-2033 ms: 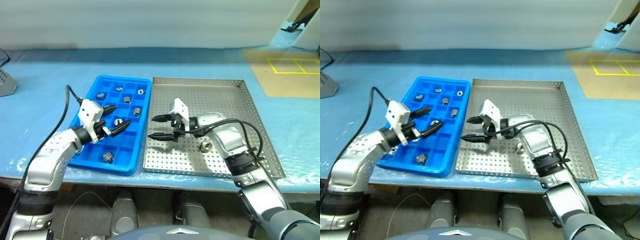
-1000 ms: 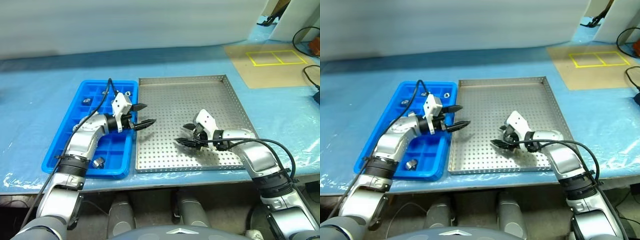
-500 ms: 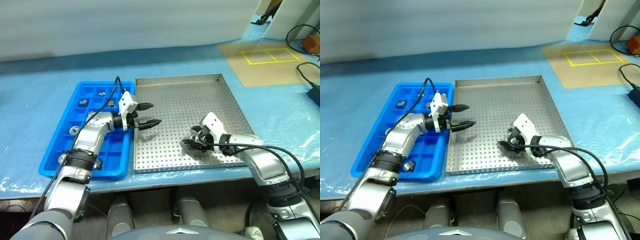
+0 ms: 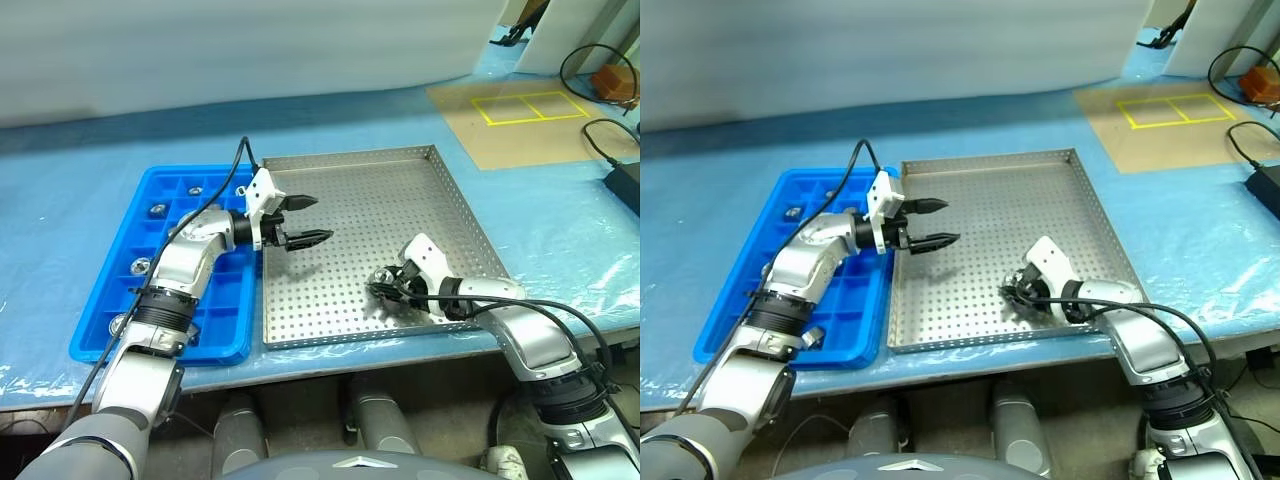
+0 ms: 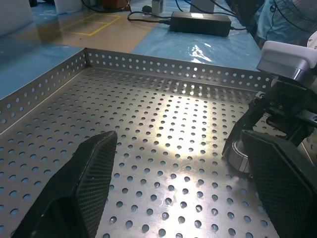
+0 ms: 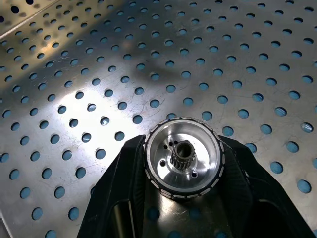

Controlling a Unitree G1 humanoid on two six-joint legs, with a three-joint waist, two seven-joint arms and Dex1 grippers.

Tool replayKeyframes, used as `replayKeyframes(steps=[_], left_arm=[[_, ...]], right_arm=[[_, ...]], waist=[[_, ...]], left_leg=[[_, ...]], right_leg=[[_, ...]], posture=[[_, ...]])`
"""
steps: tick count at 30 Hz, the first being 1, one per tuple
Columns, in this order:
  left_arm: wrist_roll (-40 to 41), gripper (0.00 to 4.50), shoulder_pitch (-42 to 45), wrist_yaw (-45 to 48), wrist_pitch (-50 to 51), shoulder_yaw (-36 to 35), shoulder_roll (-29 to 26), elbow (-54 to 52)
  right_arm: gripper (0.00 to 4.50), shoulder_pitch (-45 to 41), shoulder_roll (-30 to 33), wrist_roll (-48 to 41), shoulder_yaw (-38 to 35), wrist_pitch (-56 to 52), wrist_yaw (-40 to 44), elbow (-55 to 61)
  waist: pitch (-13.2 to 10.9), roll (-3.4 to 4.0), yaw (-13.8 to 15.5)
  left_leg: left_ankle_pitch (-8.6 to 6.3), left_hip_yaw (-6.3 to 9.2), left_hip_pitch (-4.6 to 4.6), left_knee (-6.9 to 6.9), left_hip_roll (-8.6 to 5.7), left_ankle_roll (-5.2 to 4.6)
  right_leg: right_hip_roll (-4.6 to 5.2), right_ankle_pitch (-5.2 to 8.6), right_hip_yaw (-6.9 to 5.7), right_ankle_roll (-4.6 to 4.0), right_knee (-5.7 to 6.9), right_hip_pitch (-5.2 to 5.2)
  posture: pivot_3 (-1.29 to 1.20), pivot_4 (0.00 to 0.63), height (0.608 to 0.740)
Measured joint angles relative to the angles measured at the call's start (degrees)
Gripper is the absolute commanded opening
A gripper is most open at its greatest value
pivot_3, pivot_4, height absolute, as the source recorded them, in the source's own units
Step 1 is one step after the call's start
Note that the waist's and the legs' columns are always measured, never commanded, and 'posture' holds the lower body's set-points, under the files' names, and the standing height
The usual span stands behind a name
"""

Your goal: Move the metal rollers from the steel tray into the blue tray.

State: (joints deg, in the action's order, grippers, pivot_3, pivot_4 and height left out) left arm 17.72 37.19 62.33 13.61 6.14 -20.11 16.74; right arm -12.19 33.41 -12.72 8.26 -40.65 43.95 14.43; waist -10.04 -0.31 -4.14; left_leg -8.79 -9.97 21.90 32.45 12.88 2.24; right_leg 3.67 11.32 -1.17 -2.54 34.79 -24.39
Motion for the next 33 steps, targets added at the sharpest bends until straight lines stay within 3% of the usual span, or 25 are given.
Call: replayKeyframes(steps=[7,17,25,33], left_arm=[[1.24,4.24,-2.17,-0.46,2.05,-1.33,-2.76,-6.10],[3.47,4.24,-13.86,-5.63,5.88,-6.96,-9.18,-17.87],[5.20,4.24,-26.92,-10.25,6.91,-17.21,-14.52,-25.08],[6.33,4.24,-41.00,-12.54,3.28,-24.61,-14.47,-29.51]], right_arm=[[1.64,-5.18,-2.76,-0.01,-0.13,4.39,-0.40,-2.75],[1.64,-16.32,-7.69,-0.87,1.70,10.90,5.38,-11.63],[1.64,-25.62,-14.08,-0.88,4.90,17.12,12.36,-23.03],[1.64,-30.36,-19.38,0.34,10.00,23.35,20.36,-32.11]], waist=[[0.00,0.03,0.07],[-0.02,0.06,1.02],[-0.04,0.09,4.75],[-0.07,0.09,9.52]], left_leg=[[0.00,0.00,-0.01,0.03,-0.01,0.01],[0.02,0.02,-0.03,-0.15,0.05,0.07],[0.09,0.03,-0.09,-0.28,0.07,0.18],[0.10,0.04,-0.04,-0.45,0.04,0.21]], right_leg=[[0.02,-0.02,-0.01,0.01,0.03,0.00],[0.01,-0.04,-0.11,-0.05,0.03,-0.02],[0.04,-0.05,-0.16,-0.08,0.05,-0.04],[0.15,-0.03,-0.23,-0.08,0.00,-0.11]], posture=[[-0.40,0.150,0.740],[-0.14,0.150,0.740],[0.10,0.150,0.740],[0.19,0.150,0.740]])
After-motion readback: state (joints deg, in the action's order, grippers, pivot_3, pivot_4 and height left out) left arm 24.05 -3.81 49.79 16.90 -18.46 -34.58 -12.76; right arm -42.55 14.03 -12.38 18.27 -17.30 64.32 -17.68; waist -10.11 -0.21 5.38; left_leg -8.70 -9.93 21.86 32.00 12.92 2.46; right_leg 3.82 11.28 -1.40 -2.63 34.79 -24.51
